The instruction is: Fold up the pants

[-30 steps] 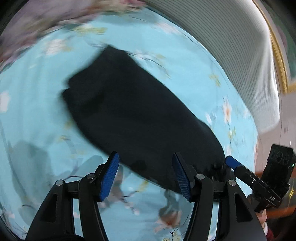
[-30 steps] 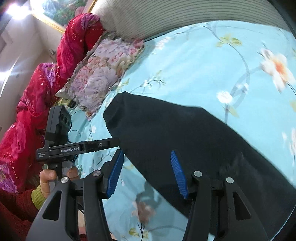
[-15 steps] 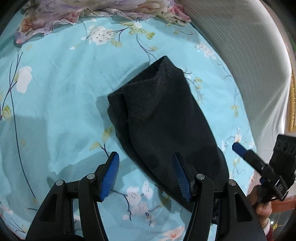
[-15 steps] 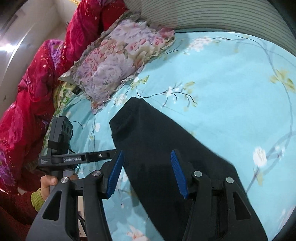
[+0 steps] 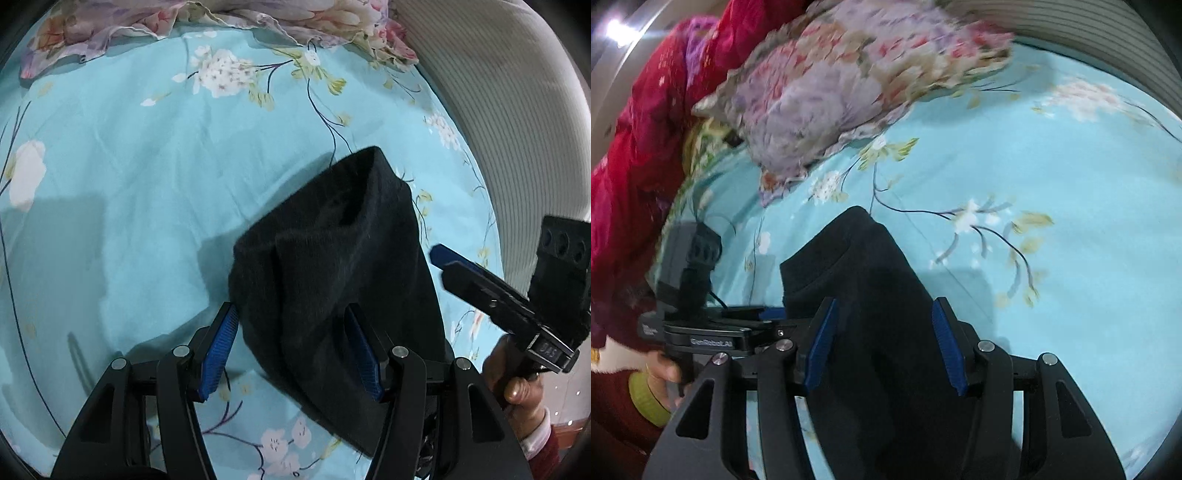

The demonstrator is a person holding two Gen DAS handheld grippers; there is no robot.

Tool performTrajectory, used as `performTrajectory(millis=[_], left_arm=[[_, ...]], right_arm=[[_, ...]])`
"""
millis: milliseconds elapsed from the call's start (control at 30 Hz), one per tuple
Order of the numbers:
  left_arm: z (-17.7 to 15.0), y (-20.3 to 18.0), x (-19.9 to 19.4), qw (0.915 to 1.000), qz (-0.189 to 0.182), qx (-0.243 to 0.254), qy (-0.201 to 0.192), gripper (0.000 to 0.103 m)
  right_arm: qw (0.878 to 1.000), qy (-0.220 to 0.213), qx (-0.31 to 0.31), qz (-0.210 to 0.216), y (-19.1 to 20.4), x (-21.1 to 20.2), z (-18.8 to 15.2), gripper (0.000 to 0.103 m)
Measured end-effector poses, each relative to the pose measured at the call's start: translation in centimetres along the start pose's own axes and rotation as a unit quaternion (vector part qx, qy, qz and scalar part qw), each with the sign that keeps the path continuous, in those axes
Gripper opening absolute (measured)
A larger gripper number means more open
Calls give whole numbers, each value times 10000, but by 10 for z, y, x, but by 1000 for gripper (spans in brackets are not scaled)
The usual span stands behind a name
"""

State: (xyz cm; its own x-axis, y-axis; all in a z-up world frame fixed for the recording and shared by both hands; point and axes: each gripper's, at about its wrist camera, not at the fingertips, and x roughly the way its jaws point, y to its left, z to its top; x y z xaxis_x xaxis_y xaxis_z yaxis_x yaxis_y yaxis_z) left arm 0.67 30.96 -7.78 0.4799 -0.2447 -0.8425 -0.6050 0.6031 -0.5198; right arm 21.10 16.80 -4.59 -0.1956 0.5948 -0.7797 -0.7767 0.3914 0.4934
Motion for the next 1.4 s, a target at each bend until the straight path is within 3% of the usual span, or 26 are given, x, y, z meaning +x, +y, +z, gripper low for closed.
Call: performTrajectory(millis=[200, 333, 467, 667, 1000, 1400], left_arm=[[3, 0, 2, 9999, 14, 59, -105, 58], [7, -5, 7, 9998, 97, 116, -162, 55], [9, -10, 9, 9992, 229, 242, -209, 44], [9, -18, 5, 9984, 151, 464, -290, 25], [-4, -64, -34, 9939, -39, 954, -553, 21], [-46, -146, -80, 9740, -514, 2106, -660, 20]], right_arm=[[9991, 304, -304, -68, -2, 28, 21, 53], [9990, 396, -202, 97, -9, 40, 30, 45], [9982, 539, -190, 203, -9, 52, 33, 40], [9984, 495, -192, 175, 0, 49, 29, 23], [9994, -142, -66, 317, 13, -9, 17, 22], [9919, -1205, 220, 339, 30, -117, -44, 22]])
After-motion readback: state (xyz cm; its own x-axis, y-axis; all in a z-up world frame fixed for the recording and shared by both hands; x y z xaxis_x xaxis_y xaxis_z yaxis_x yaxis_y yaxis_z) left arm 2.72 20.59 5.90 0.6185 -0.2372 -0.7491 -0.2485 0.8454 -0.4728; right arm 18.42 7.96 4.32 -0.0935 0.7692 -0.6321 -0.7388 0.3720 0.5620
